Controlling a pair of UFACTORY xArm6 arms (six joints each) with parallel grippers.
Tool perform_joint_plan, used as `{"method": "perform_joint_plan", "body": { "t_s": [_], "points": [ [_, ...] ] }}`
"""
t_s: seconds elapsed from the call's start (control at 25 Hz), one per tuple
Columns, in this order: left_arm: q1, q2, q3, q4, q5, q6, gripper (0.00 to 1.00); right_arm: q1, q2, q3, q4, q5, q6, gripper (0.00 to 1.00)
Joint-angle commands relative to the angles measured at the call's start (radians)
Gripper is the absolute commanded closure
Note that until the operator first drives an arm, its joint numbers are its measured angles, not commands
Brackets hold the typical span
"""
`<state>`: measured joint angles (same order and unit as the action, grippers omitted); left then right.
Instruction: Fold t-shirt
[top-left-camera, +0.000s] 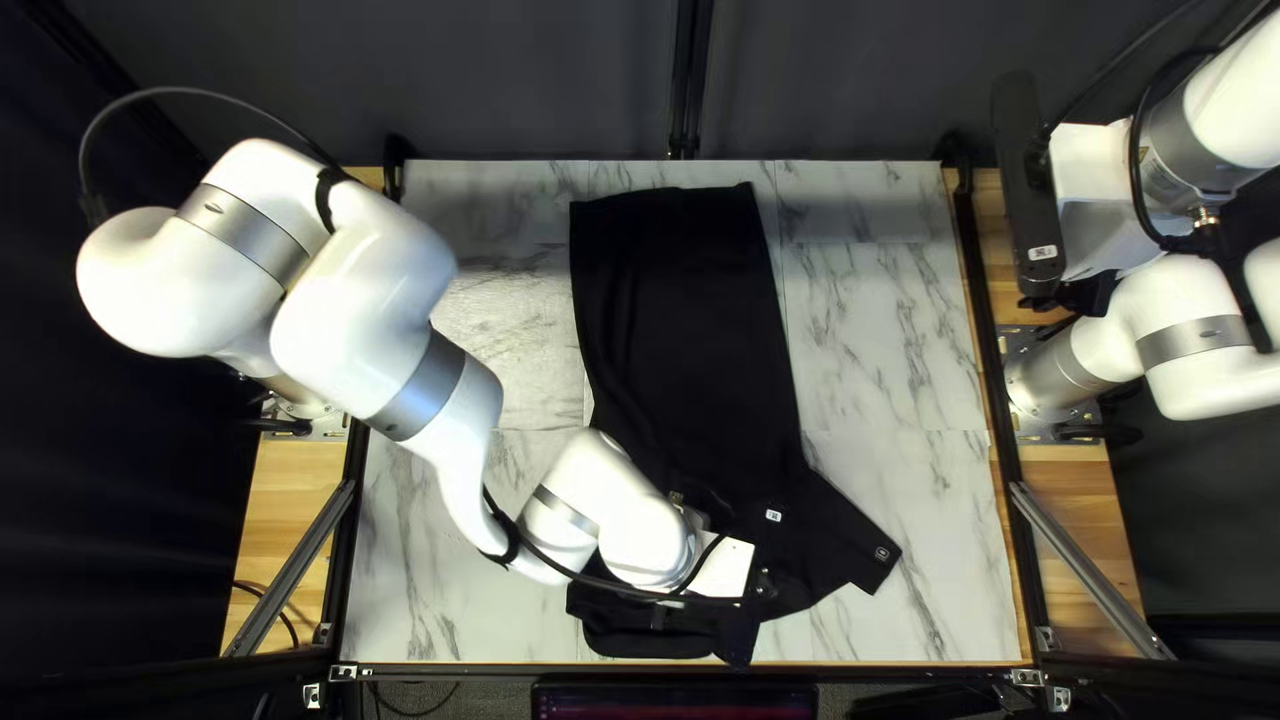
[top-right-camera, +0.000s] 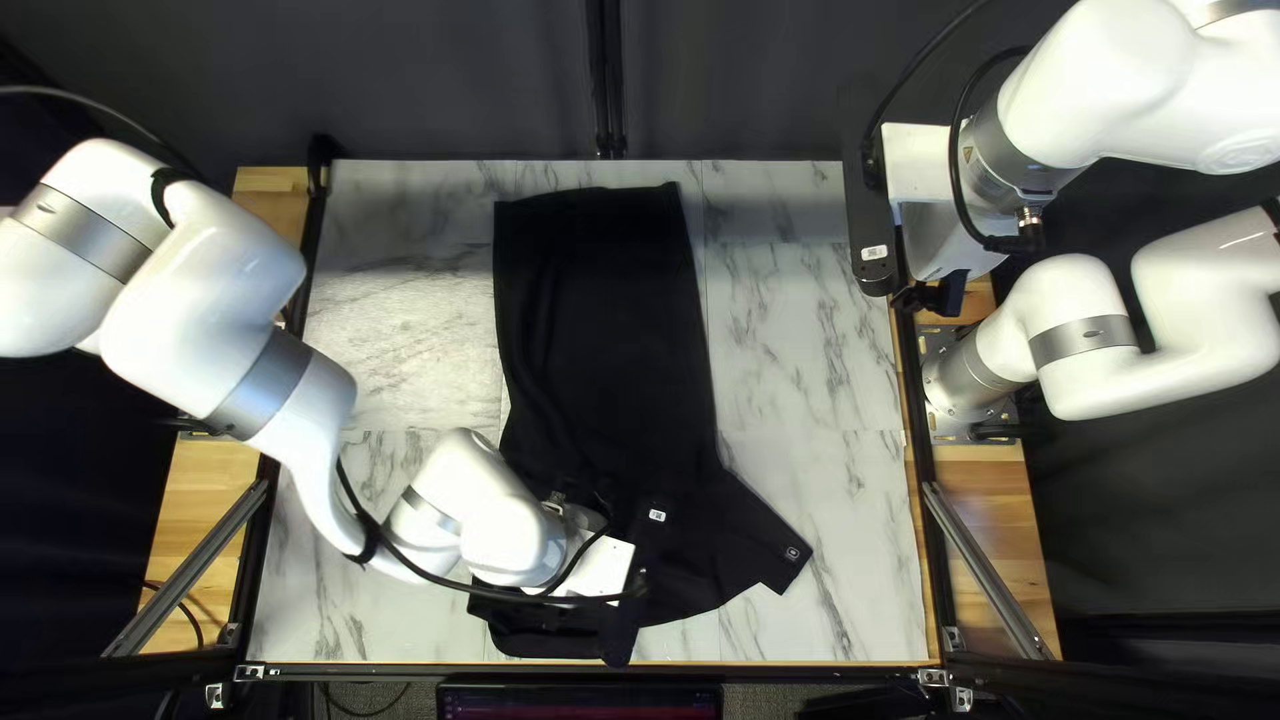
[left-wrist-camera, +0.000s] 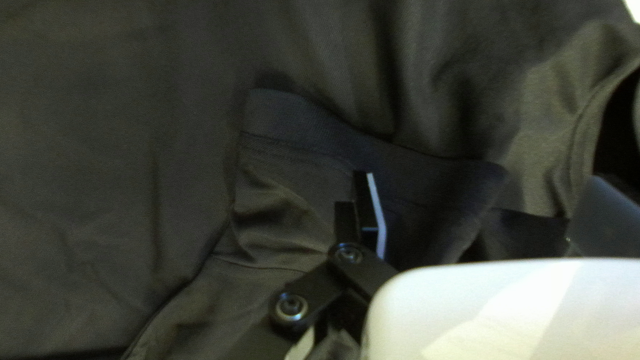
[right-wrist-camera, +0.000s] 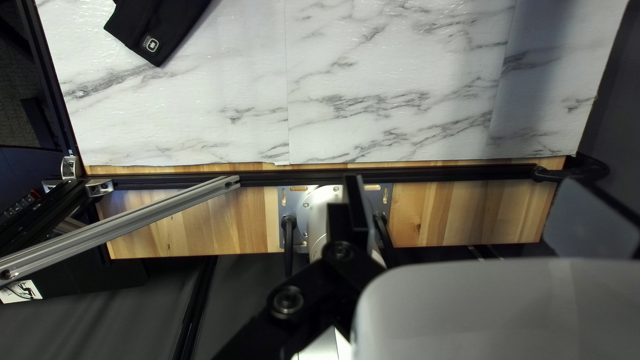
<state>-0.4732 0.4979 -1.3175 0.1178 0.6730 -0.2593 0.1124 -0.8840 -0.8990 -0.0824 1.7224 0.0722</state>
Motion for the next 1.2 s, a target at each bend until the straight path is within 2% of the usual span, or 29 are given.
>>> {"method": "perform_joint_plan", "body": {
  "t_s": [0.04, 0.08, 0.16, 0.64, 0.8, 0.96, 1.04, 1.08, 1.16, 1.2],
  "points": [
    [0.001, 0.017, -0.009, -0.024, -0.001, 0.034, 0.72, 0.000, 0.000, 0.000, 0.000, 0.000, 0.000, 0.00],
    [0.001, 0.017, -0.010, -0.029, -0.001, 0.041, 0.93, 0.000, 0.000, 0.000, 0.000, 0.000, 0.000, 0.00],
    [0.001, 0.013, -0.006, -0.035, 0.003, 0.050, 1.00, 0.000, 0.000, 0.000, 0.000, 0.000, 0.000, 0.00],
    [0.027, -0.016, -0.050, -0.056, 0.049, 0.098, 1.00, 0.000, 0.000, 0.000, 0.000, 0.000, 0.000, 0.00],
    [0.054, -0.056, -0.007, -0.064, -0.046, 0.076, 1.00, 0.000, 0.000, 0.000, 0.000, 0.000, 0.000, 0.00],
    [0.074, -0.098, 0.102, -0.073, -0.247, -0.003, 1.00, 0.000, 0.000, 0.000, 0.000, 0.000, 0.000, 0.00],
    [0.081, -0.119, 0.177, -0.041, -0.386, -0.105, 1.00, 0.000, 0.000, 0.000, 0.000, 0.000, 0.000, 0.00],
    [0.088, -0.131, 0.224, 0.037, -0.477, -0.235, 1.00, 0.000, 0.000, 0.000, 0.000, 0.000, 0.000, 0.00],
    [0.116, -0.144, 0.262, 0.315, -0.576, -0.572, 1.00, 0.000, 0.000, 0.000, 0.000, 0.000, 0.000, 0.00],
    [0.145, -0.145, 0.250, 0.650, -0.604, -0.939, 1.00, 0.000, 0.000, 0.000, 0.000, 0.000, 0.000, 0.00]
  ]
}}
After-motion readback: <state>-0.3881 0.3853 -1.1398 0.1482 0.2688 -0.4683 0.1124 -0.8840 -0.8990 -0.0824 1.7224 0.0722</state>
